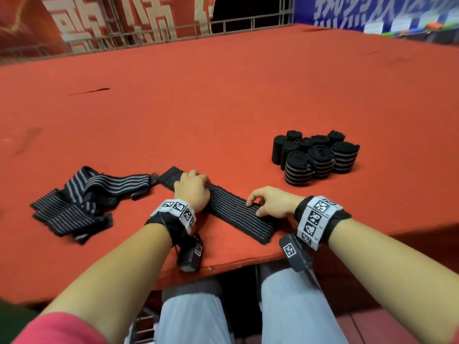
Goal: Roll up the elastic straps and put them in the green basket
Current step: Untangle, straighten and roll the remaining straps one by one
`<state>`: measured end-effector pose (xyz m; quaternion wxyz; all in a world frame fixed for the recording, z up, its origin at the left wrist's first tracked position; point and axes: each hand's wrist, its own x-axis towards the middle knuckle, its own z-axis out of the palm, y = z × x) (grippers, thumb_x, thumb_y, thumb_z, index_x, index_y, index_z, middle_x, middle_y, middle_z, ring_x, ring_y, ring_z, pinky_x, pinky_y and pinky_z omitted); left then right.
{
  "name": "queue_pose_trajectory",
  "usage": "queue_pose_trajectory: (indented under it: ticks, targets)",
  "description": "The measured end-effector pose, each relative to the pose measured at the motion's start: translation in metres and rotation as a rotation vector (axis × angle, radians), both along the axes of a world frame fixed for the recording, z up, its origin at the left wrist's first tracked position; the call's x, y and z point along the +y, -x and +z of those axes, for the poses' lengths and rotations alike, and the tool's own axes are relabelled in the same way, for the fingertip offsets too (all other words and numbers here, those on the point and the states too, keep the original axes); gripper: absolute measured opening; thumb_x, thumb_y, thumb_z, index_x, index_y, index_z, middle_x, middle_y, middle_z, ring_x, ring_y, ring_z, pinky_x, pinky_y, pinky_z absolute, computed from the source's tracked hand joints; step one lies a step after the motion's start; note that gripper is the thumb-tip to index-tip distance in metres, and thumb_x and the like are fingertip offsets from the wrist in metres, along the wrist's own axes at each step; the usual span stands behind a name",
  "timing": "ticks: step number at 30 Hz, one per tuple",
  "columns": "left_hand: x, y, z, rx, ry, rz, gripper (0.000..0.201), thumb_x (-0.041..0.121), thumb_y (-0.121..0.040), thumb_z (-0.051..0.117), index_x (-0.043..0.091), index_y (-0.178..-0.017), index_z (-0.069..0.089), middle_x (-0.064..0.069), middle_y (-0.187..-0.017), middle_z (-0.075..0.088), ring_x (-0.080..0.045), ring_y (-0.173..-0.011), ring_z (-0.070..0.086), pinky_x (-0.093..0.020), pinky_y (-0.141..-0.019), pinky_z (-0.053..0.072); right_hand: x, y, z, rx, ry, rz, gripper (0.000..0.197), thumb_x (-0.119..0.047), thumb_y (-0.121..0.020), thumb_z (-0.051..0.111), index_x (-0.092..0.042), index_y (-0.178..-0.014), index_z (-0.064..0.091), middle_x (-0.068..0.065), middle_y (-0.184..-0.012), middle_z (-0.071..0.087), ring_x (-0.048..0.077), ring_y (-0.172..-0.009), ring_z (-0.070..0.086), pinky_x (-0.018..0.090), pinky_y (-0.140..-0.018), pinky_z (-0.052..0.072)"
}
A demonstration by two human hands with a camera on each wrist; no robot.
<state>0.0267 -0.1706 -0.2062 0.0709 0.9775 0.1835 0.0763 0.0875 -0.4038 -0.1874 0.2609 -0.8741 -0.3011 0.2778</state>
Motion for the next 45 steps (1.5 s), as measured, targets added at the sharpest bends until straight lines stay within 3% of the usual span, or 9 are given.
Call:
queue_pose_trajectory:
  ticks: [7, 9, 16, 19, 26, 30, 35, 41, 45]
  targets:
    - [-0.064, 0.065, -0.02, -0.047, 0.477, 0.007, 0.013, 0.013, -0.084, 0.059, 0.024, -0.087, 0.065, 0.012, -0.075, 0.059, -0.023, -0.091, 0.065, -0.028, -0.076, 0.046, -0.02, 0.03, -0.01, 0.092, -0.201, -0.158, 0.018, 0.006, -0.09, 0.061, -0.01, -0.091, 0.068, 0.012, -0.09, 0.061, 0.014, -0.055, 0.059, 0.025, -0.046, 0.054]
    - [-0.078, 0.08, -0.029, -0.121, 0.535, 0.046, 0.009, 0.017, -0.085, 0.062, 0.025, -0.086, 0.064, 0.015, -0.073, 0.059, -0.02, -0.088, 0.065, -0.029, -0.076, 0.047, -0.023, 0.04, -0.015, 0.155, -0.282, -0.215, 0.017, 0.007, -0.091, 0.059, -0.008, -0.092, 0.068, 0.013, -0.091, 0.06, 0.01, -0.046, 0.058, 0.022, -0.041, 0.05]
    - [-0.108, 0.117, -0.038, -0.311, 0.795, 0.124, 0.008, 0.03, -0.088, 0.057, 0.027, -0.083, 0.062, 0.002, -0.072, 0.069, -0.022, -0.064, 0.067, -0.043, -0.067, 0.058, -0.019, 0.078, -0.039, 0.344, -0.586, -0.333, 0.017, 0.01, -0.092, 0.056, -0.003, -0.093, 0.067, 0.012, -0.084, 0.061, 0.018, -0.064, 0.058, 0.021, -0.047, 0.054]
    - [-0.116, 0.132, -0.034, -0.363, 0.915, 0.178, 0.012, 0.025, -0.096, 0.051, 0.02, -0.089, 0.06, -0.002, -0.064, 0.068, -0.023, -0.045, 0.057, -0.035, -0.048, 0.05, -0.015, 0.089, -0.047, 0.367, -0.656, -0.384, 0.019, 0.009, -0.093, 0.054, -0.004, -0.096, 0.068, 0.015, -0.096, 0.063, 0.02, -0.071, 0.063, 0.02, -0.049, 0.054]
    - [-0.122, 0.148, -0.033, -0.432, 1.228, 0.201, 0.006, 0.007, -0.096, 0.057, 0.012, -0.097, 0.058, -0.015, -0.074, 0.059, -0.019, -0.039, 0.052, -0.022, -0.036, 0.029, -0.006, 0.113, -0.044, 0.406, -0.684, -0.308, 0.02, 0.004, -0.096, 0.051, -0.001, -0.109, 0.065, 0.018, -0.098, 0.066, 0.022, -0.073, 0.068, 0.025, -0.058, 0.059]
    - [-0.111, 0.155, -0.035, -0.467, 1.256, 0.267, 0.013, 0.002, -0.094, 0.056, 0.012, -0.09, 0.063, -0.004, -0.061, 0.057, -0.014, -0.038, 0.047, -0.022, -0.037, 0.032, -0.018, 0.116, -0.039, 0.298, -0.633, -0.151, 0.029, -0.003, -0.085, 0.073, -0.008, -0.113, 0.069, 0.011, -0.1, 0.069, 0.014, -0.078, 0.065, 0.027, -0.073, 0.057]
    - [-0.105, 0.16, -0.039, -0.437, 1.267, 0.28, 0.014, 0.006, -0.096, 0.058, 0.013, -0.087, 0.065, 0.001, -0.055, 0.055, -0.012, -0.037, 0.045, -0.02, -0.038, 0.032, -0.016, 0.12, -0.05, -0.057, -0.619, -0.01, 0.027, -0.004, -0.076, 0.082, -0.021, -0.096, 0.075, -0.002, -0.119, 0.056, 0.0, -0.097, 0.059, 0.01, -0.083, 0.045]
    - [-0.1, 0.169, -0.034, -0.47, 1.159, 0.224, 0.012, 0.021, -0.095, 0.063, 0.014, -0.086, 0.067, 0.005, -0.057, 0.053, -0.012, -0.05, 0.051, -0.026, -0.047, 0.039, -0.012, 0.117, -0.055, -0.161, -0.661, 0.009, 0.008, -0.006, -0.08, 0.078, -0.013, -0.084, 0.076, -0.004, -0.088, 0.067, -0.001, -0.079, 0.059, 0.013, -0.075, 0.042]
    - [-0.093, 0.177, -0.031, -0.485, 0.963, 0.071, 0.007, 0.032, -0.084, 0.076, 0.026, -0.084, 0.072, 0.007, -0.08, 0.059, -0.01, -0.067, 0.052, -0.027, -0.063, 0.044, -0.013, 0.114, -0.056, -0.149, -0.626, -0.023, 0.009, -0.011, -0.083, 0.076, -0.02, -0.084, 0.075, -0.011, -0.074, 0.066, 0.001, -0.068, 0.06, 0.017, -0.068, 0.045]
